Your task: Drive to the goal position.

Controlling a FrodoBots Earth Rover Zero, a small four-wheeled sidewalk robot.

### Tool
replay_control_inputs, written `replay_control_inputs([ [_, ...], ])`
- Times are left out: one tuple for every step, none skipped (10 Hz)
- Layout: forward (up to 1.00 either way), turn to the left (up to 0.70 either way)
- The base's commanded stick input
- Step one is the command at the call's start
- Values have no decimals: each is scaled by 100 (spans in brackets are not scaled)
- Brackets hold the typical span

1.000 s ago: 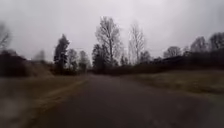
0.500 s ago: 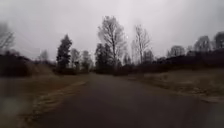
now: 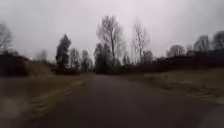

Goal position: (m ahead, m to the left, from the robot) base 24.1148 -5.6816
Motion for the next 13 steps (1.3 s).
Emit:
replay_control_inputs([
  [68, 17],
  [68, 28],
  [68, 15],
  [68, 0],
  [68, 0],
  [68, 0],
  [68, 0],
  [68, 0],
  [68, 0],
  [68, 0],
  [68, 0],
  [68, 0],
  [68, 0],
])
